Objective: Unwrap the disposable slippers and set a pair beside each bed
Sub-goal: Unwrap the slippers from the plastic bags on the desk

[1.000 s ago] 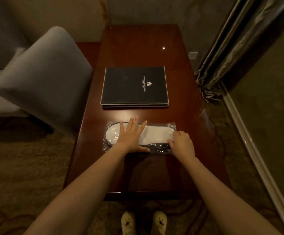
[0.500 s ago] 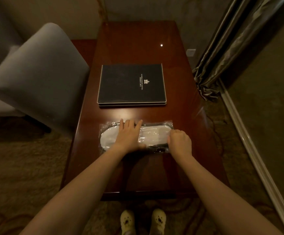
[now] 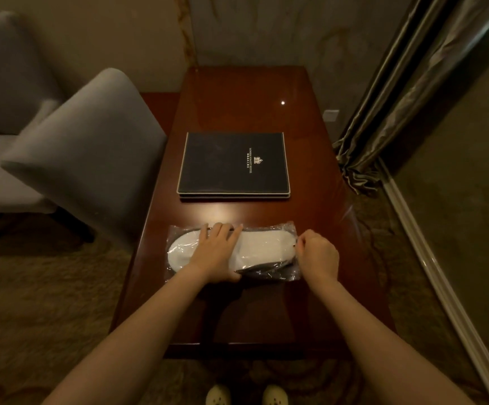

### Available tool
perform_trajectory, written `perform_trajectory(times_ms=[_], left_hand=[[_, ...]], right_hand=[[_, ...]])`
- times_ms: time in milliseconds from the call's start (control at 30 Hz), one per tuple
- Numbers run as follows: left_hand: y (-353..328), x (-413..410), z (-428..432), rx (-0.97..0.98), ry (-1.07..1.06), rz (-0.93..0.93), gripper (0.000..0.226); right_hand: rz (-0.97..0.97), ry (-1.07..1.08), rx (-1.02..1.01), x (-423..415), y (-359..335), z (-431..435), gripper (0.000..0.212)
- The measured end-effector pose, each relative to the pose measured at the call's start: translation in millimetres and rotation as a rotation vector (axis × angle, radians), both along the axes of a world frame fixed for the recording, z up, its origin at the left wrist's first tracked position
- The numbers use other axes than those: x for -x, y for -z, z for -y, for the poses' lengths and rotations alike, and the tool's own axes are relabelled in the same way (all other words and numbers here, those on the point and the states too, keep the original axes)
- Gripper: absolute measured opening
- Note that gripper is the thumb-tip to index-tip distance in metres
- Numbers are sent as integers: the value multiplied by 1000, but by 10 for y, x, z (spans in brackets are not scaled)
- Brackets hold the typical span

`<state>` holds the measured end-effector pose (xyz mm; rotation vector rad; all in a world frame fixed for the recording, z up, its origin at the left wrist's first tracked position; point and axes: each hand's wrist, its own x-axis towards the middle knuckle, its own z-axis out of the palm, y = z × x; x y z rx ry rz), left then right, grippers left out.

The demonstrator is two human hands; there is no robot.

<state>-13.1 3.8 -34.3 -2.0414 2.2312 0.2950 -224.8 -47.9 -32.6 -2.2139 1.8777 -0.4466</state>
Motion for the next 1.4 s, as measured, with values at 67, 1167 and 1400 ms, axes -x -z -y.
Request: perform_trajectory(times_ms=[67,1167,1400], left_hand=[[-160,-99,-14,78,4,-8,114],[-1431,-467,-330,438,-88,-30,112],[-1430,-443,-236,446,-70,-4,114]], right_hand=[[133,72,27,34,-182,71,14],[920,-437,-469,-123,-1717,269,20],[755,-508,-399,-173,-1738,376,33]])
